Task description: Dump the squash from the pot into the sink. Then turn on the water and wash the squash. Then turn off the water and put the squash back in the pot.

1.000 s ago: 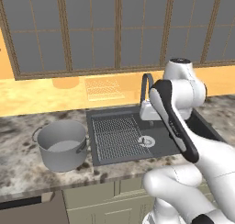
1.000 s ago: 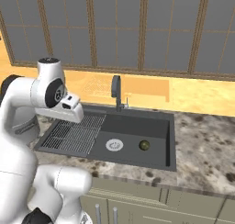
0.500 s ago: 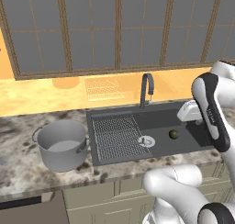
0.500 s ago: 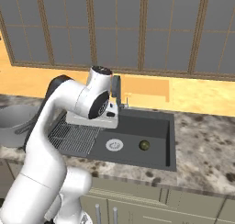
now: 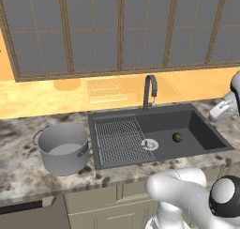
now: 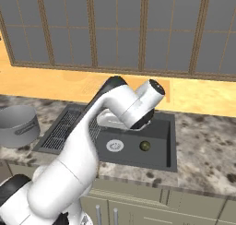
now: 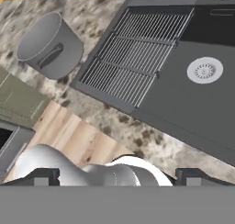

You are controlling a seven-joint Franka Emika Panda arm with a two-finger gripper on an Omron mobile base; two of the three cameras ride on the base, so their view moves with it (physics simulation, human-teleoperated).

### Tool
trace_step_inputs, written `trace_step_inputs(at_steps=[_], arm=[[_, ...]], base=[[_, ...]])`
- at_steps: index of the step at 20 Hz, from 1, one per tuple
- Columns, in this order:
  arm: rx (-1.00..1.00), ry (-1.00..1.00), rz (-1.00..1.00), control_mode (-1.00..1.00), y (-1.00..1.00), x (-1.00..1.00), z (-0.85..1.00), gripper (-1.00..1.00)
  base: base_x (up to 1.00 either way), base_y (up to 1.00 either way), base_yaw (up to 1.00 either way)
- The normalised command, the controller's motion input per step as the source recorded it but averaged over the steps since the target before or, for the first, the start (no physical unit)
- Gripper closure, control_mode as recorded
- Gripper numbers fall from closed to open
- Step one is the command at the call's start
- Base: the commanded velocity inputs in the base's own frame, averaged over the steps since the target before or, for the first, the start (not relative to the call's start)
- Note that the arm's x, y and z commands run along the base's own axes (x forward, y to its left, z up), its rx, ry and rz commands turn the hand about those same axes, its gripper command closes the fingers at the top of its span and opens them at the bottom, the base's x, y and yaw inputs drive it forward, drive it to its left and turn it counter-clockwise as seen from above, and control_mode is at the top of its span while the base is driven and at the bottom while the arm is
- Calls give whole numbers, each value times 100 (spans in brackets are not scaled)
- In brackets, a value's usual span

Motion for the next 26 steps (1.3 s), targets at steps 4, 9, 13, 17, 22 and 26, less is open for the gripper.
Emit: trace_step_inputs(at_steps=[4, 9, 13, 17, 22, 26], arm=[[26, -21, 9, -100, -25, 66, 2, -100], [19, -22, 4, -100, -6, 55, 0, -100], [8, -25, -1, -100, 5, 32, -3, -100], [3, -25, -7, -100, 12, 36, -10, -100], [0, -28, -13, -100, 22, 32, -11, -100], [0, -21, -18, -100, 19, 50, -8, -100]], base=[[0, 0, 0], [0, 0, 0], [0, 0, 0], [0, 0, 0], [0, 0, 0], [0, 0, 0]])
